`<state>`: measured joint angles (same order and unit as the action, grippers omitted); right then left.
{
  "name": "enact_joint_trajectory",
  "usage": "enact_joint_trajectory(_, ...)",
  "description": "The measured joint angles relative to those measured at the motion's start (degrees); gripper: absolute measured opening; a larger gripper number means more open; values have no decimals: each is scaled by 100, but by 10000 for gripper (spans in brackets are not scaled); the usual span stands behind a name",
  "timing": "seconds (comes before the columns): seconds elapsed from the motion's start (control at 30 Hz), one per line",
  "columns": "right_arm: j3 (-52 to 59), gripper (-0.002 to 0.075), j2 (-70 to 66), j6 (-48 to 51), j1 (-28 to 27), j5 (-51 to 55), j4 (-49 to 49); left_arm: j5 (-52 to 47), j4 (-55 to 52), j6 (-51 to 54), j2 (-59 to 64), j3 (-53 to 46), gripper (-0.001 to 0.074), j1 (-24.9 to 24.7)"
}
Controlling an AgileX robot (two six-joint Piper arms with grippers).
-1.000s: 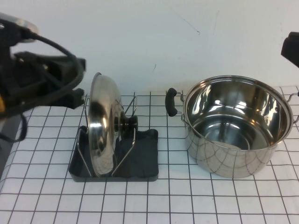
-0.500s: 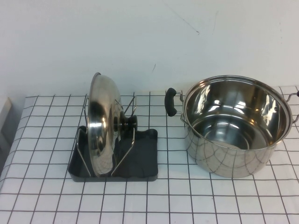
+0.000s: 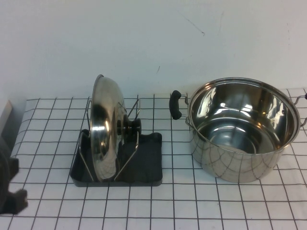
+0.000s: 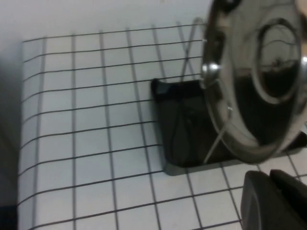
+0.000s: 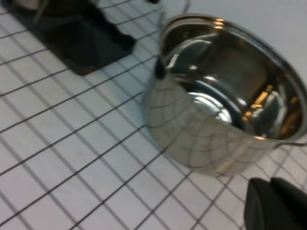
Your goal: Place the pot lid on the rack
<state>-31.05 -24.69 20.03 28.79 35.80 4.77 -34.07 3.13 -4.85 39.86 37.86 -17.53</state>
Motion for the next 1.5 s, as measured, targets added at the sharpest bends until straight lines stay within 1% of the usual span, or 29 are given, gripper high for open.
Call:
enact_joint_trajectory(0.1, 525, -1, 387, 917, 0, -11, -925, 335, 1034, 1124, -278, -516, -1, 0)
enact_joint_trajectory(0.2, 885, -1, 655, 1360, 0, -7, -1340, 544, 1918, 2003, -512, -979, -1, 0)
enact_joint_trajectory(0.3, 1047, -1, 716, 1485, 0, 12, -1392, 715, 2952, 2950, -677, -1345, -1, 0)
enact_joint_trajectory(0.4, 1089, -1, 716, 1488, 0, 119, -1420, 768, 3843, 3825, -746, -1498, -1, 0)
enact_joint_trajectory(0.5, 1089, -1, 718, 1488, 0, 262, -1635, 824, 4388, 4262, -765, -1509, -1, 0)
enact_joint_trajectory(0.6, 1089, -1, 718, 1488, 0, 271, -1771, 872, 4743, 4400, -765, -1518, -1, 0)
enact_joint_trajectory(1.07, 1089, -1, 718, 1488, 0, 296, -1796, 881, 4926, 4510, -765, -1544, -2, 0)
enact_joint_trajectory(1.23, 1089, -1, 718, 1488, 0, 296, -1822, 870, 4278, 5044, -999, -1544, -2, 24)
enact_joint_trajectory(1.37, 1089, -1, 718, 1488, 0, 296, -1843, 775, 4074, 5184, -1778, -1544, -2, 286)
enact_joint_trajectory(1.5, 1089, -1, 718, 1488, 0, 296, -1843, 861, 3843, 5518, -2616, -1544, -2, 706)
